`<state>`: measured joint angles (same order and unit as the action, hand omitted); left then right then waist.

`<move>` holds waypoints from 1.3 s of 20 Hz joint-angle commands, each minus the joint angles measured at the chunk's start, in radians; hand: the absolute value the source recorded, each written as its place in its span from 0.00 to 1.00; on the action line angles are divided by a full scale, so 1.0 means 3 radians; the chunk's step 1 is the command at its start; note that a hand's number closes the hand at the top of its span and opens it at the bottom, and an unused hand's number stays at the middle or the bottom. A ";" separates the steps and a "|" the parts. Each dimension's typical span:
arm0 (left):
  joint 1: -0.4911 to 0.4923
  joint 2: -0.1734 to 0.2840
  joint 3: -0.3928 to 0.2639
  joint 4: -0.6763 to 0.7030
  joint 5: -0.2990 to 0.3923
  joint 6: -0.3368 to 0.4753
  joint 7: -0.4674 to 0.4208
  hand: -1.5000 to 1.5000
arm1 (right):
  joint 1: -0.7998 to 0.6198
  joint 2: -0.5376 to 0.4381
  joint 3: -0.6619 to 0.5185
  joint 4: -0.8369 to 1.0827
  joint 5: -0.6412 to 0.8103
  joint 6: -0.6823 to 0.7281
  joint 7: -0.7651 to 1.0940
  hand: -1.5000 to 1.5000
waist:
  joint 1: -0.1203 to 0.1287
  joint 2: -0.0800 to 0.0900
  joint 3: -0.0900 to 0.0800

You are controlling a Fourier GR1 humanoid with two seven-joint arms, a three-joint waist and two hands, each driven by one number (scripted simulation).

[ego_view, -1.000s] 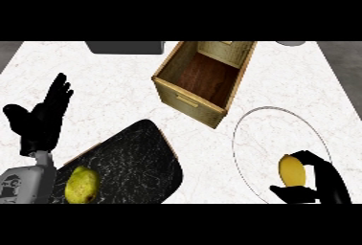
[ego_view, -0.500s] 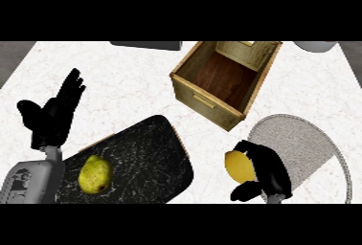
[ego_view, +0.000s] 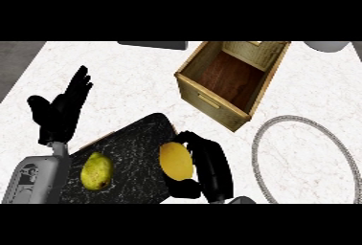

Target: Pick the lemon from the placemat and place it in the basket

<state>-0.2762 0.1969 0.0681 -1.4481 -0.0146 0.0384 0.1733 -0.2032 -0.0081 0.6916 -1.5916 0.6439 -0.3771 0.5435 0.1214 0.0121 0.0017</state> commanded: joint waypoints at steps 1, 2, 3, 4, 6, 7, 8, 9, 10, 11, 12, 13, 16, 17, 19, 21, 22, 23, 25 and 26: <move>-0.0051 -0.0010 0.0000 0.0060 -0.0029 0.0032 0.0003 0.50 | -0.0467 0.0026 0.0414 -0.0096 -0.0121 -0.0758 0.0261 1.00 | -0.0031 -0.0016 -0.0002; 0.0005 -0.0015 0.0002 0.0082 -0.0020 0.0015 -0.0034 0.50 | -0.0543 0.0026 0.0532 -0.0172 -0.0088 -0.0932 0.0383 1.00 | -0.0059 -0.0033 -0.0008; 0.0003 -0.0029 0.0004 0.0088 -0.0039 0.0049 -0.0043 0.50 | -0.0701 0.0026 0.0520 -0.0092 -0.0138 -0.1067 0.0487 1.00 | -0.0031 -0.0020 -0.0009; -0.0033 -0.0016 0.0017 0.0082 -0.0036 0.0059 0.0017 0.50 | -0.0828 0.0026 0.0623 -0.0085 -0.0087 -0.1228 0.0633 1.00 | -0.0084 -0.0035 -0.0010; -0.0045 0.0039 0.0048 0.0073 -0.0045 0.0050 0.0006 0.50 | -0.1186 0.0026 0.0614 0.0051 0.0154 -0.1280 0.0971 1.00 | -0.0095 -0.0055 -0.0020; -0.0082 -0.0073 -0.0029 0.0106 -0.0091 0.0121 0.0026 0.50 | -0.1425 0.0026 0.0569 0.0060 0.0118 -0.1277 0.1124 1.00 | -0.0125 -0.0048 -0.0019; -0.0017 0.0001 0.0029 0.0103 -0.0072 0.0089 0.0024 0.50 | -0.1536 0.0027 0.0576 0.0091 0.0191 -0.1229 0.1364 1.00 | -0.0116 -0.0069 -0.0024; 0.0016 0.0035 0.0065 0.0050 -0.0021 0.0038 -0.0047 0.50 | -0.1773 0.0026 0.0413 0.0244 0.0155 -0.1243 0.1457 1.00 | -0.0092 -0.0055 -0.0023; 0.0055 -0.0024 0.0031 0.0010 -0.0022 0.0071 0.0024 0.50 | -0.1897 0.0026 0.0418 0.0197 0.0189 -0.1254 0.1657 1.00 | -0.0103 -0.0077 -0.0022; -0.0070 -0.0029 0.0000 0.0087 -0.0102 0.0127 0.0055 0.50 | -0.2072 0.0026 0.0488 0.0312 0.0170 -0.1308 0.1756 1.00 | -0.0132 -0.0055 -0.0020; 0.0013 -0.0032 0.0048 0.0166 -0.0048 0.0087 -0.0071 0.50 | -0.2261 0.0026 0.0356 0.0347 0.0158 -0.1199 0.1902 1.00 | -0.0125 -0.0053 -0.0027; 0.0006 -0.0033 0.0005 0.0078 -0.0049 0.0067 0.0012 0.50 | -0.2402 0.0026 0.0258 0.0524 0.0150 -0.1305 0.1938 1.00 | -0.0086 -0.0048 -0.0022; -0.0015 0.0066 0.0120 0.0135 -0.0004 0.0033 -0.0026 0.50 | -0.2826 0.0026 0.0053 0.0620 0.0170 -0.1436 0.2256 1.00 | -0.0113 -0.0046 -0.0022; 0.0002 0.0014 0.0038 0.0049 -0.0036 0.0052 0.0057 0.50 | -0.2955 0.0026 -0.0031 0.0681 0.0178 -0.1441 0.2323 1.00 | -0.0116 -0.0061 -0.0019; -0.0026 0.0027 0.0053 0.0094 -0.0061 0.0059 -0.0065 0.50 | -0.3262 0.0026 -0.0206 0.0936 0.0125 -0.1404 0.2337 1.00 | -0.0112 -0.0041 -0.0023; 0.0002 0.0018 0.0076 0.0115 -0.0069 0.0103 -0.0019 0.50 | -0.3501 0.0026 -0.0210 0.1088 0.0180 -0.1401 0.2514 1.00 | -0.0149 -0.0059 -0.0022; -0.0086 0.0071 0.0105 0.0128 0.0008 0.0003 0.0036 0.50 | -0.3556 0.0026 -0.0238 0.1315 0.0114 -0.1453 0.2414 1.00 | -0.0151 -0.0032 -0.0020; -0.0021 -0.0019 0.0049 0.0164 -0.0097 0.0124 -0.0057 0.50 | -0.3732 0.0026 -0.0268 0.1396 0.0150 -0.1391 0.2536 1.00 | -0.0146 -0.0040 -0.0024; -0.0003 -0.0036 0.0065 0.0139 -0.0078 0.0140 -0.0045 0.50 | -0.3975 0.0026 -0.0461 0.1696 0.0068 -0.1255 0.2497 1.00 | -0.0164 -0.0030 -0.0022; -0.0010 -0.0030 0.0044 0.0083 -0.0071 0.0114 -0.0021 0.50 | -0.4065 0.0026 -0.0515 0.1795 0.0003 -0.1322 0.2492 1.00 | -0.0144 -0.0028 -0.0020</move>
<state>-0.2787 0.1922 0.0818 -1.4157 -0.0364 0.0692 0.1657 -1.2876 -0.0063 0.5967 -1.1707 0.6681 -0.7360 1.1181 0.0798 0.0003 -0.0048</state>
